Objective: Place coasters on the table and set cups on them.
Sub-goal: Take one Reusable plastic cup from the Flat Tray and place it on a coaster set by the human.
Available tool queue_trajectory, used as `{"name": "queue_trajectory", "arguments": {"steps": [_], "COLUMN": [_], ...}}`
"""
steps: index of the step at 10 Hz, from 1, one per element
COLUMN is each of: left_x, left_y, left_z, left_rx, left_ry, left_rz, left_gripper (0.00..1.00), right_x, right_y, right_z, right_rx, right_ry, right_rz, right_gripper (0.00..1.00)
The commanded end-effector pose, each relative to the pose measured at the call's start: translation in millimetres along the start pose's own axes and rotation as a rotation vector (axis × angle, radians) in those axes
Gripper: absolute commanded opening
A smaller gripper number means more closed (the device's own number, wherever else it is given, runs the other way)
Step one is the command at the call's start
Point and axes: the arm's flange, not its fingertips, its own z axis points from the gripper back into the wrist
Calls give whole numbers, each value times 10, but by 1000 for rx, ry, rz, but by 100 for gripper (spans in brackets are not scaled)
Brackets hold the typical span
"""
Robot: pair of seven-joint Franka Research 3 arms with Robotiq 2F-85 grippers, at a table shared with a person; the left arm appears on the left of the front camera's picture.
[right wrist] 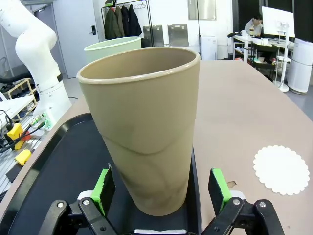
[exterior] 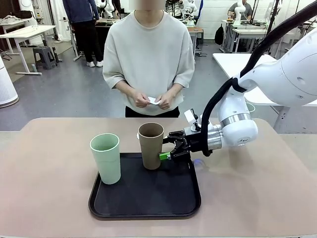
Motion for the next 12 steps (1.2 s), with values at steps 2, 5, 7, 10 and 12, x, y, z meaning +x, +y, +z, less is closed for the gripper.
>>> {"name": "queue_trajectory", "arguments": {"steps": [2, 5, 7, 10, 12], "left_x": [-13, -13, -13, -13, -13], "left_y": [-16, -16, -16, -16, -16], "left_z": [9, 9, 9, 9, 9], "left_rx": [-12, -12, -12, -12, -12], "left_ry": [-6, -6, -6, -6, -6], "left_rz": [-2, -2, -2, -2, -2], "left_gripper": [100, 100, 100, 100, 100], "right_x": [12, 40, 36, 14, 3], "right_y": [-83, -102, -115, -134, -138], "right_z": [-63, -147, -177, -263, -296], "right_rx": [23, 41, 41, 58, 65], "right_ry": [13, 11, 11, 21, 26], "right_rz": [-5, 2, -6, -10, -15], "right_gripper": [100, 100, 100, 100, 100]}}
